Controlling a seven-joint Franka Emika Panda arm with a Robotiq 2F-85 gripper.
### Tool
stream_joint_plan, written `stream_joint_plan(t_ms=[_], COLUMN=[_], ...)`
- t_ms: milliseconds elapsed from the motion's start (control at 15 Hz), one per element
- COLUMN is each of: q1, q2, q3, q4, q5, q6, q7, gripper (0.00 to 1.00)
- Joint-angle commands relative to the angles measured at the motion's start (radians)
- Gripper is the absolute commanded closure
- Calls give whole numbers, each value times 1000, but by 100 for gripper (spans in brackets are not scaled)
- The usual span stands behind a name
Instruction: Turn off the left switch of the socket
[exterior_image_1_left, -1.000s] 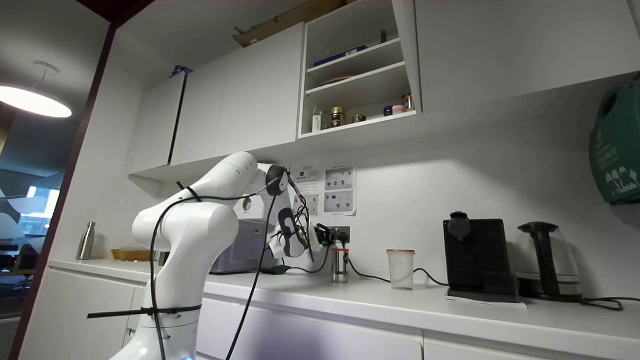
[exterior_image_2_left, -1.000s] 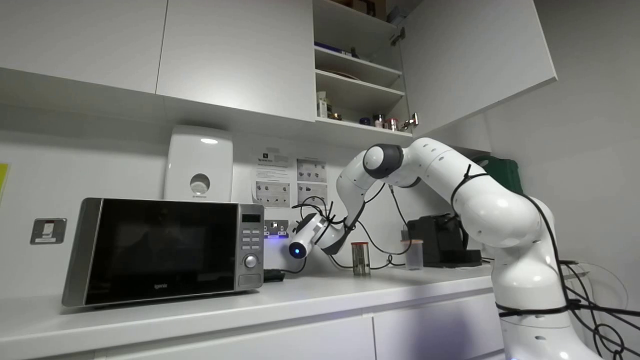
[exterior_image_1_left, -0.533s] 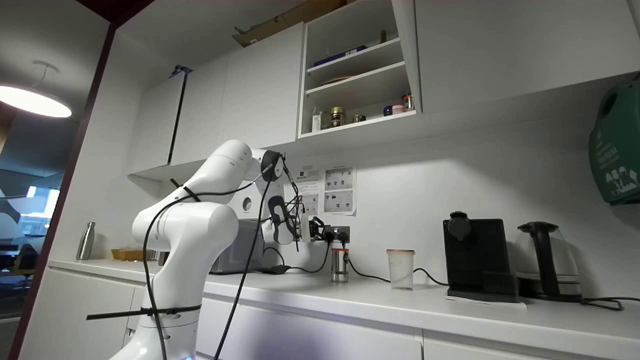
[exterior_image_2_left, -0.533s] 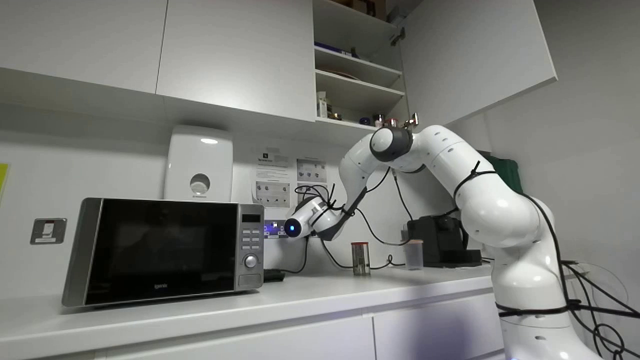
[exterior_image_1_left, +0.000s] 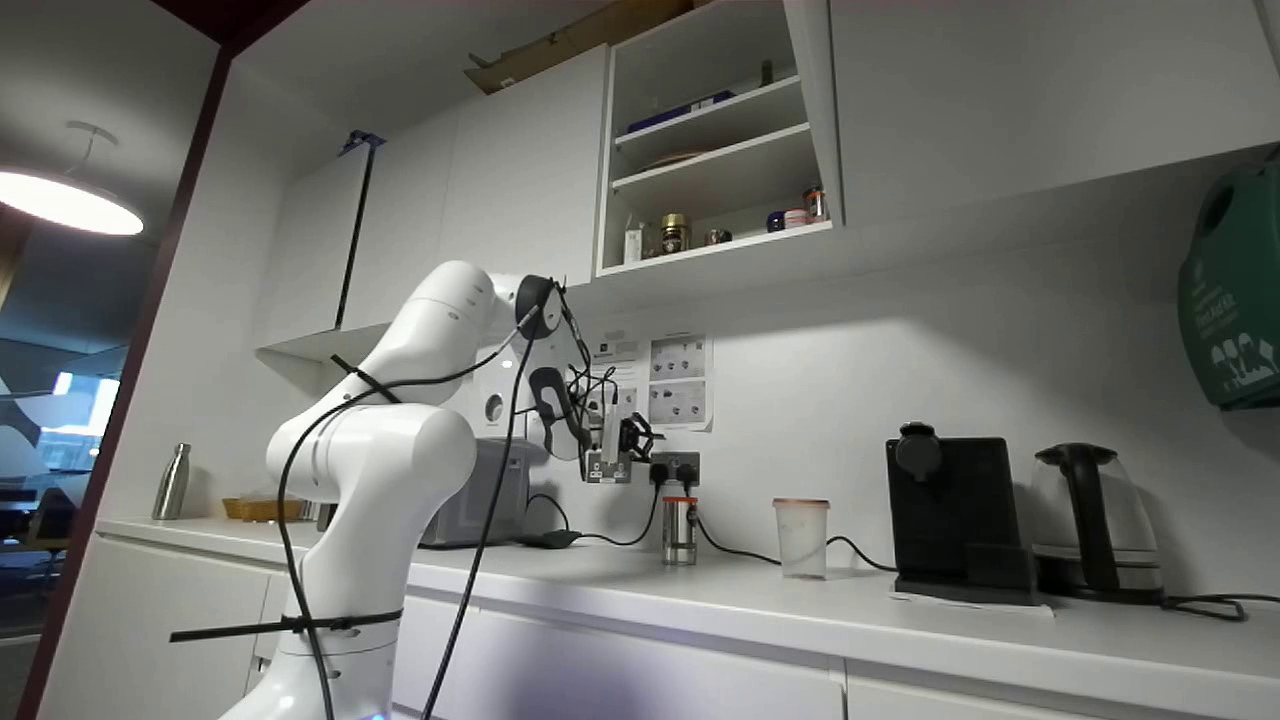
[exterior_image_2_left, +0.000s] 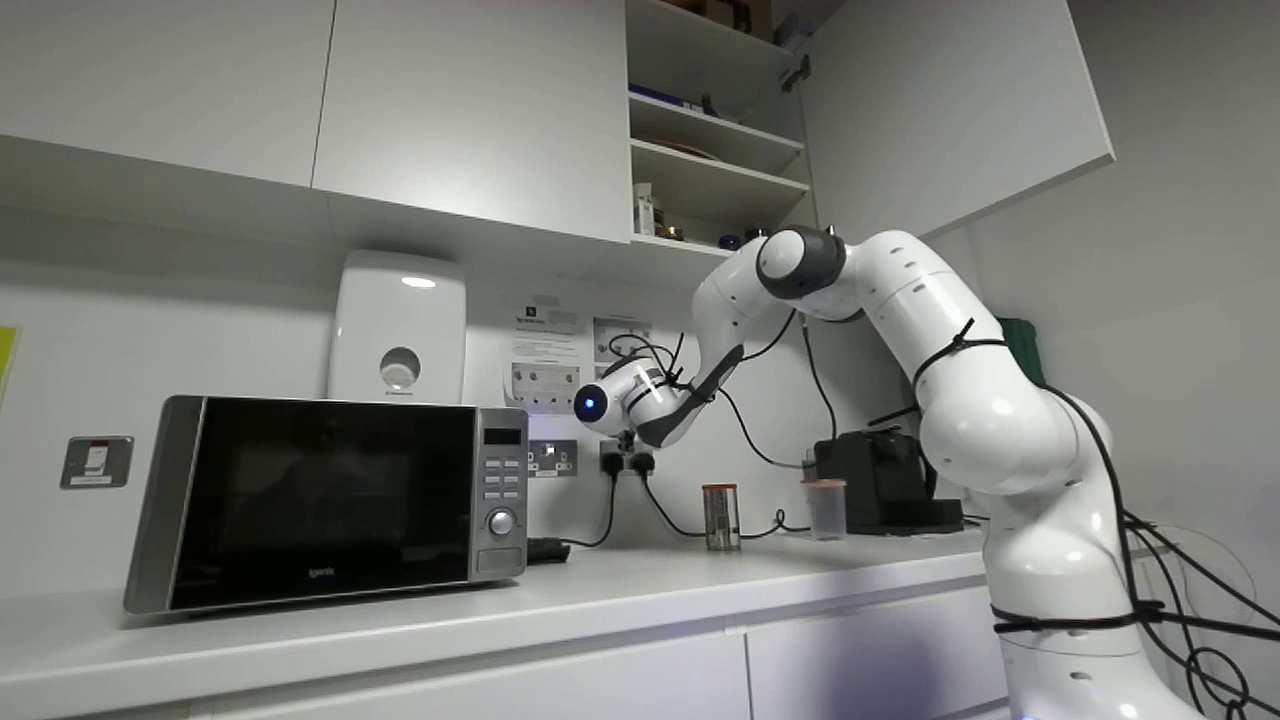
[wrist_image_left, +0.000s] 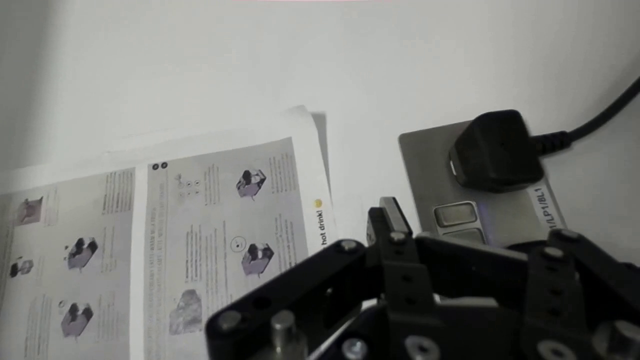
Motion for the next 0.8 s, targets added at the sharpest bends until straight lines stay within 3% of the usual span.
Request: stream_joint_plan(t_ms=[0, 67, 333, 400, 467, 533, 667, 733], q1=[-43, -48, -41, -26, -10, -6, 1, 2], q2=[-40, -35, -3, 7, -2, -1, 0, 0], q3=[3, 1, -10, -17, -41, -44, -50, -51], q4=[-33, -29, -2, 9, -3, -3, -3, -3], q5=[163, 222, 511, 554, 490, 503, 501, 501], q6=[122, 145, 118, 90, 119, 118, 117, 117], q7=[4, -2, -111, -144, -89, -97, -96, -96], gripper=[88, 74, 43, 36, 28, 46, 30, 28])
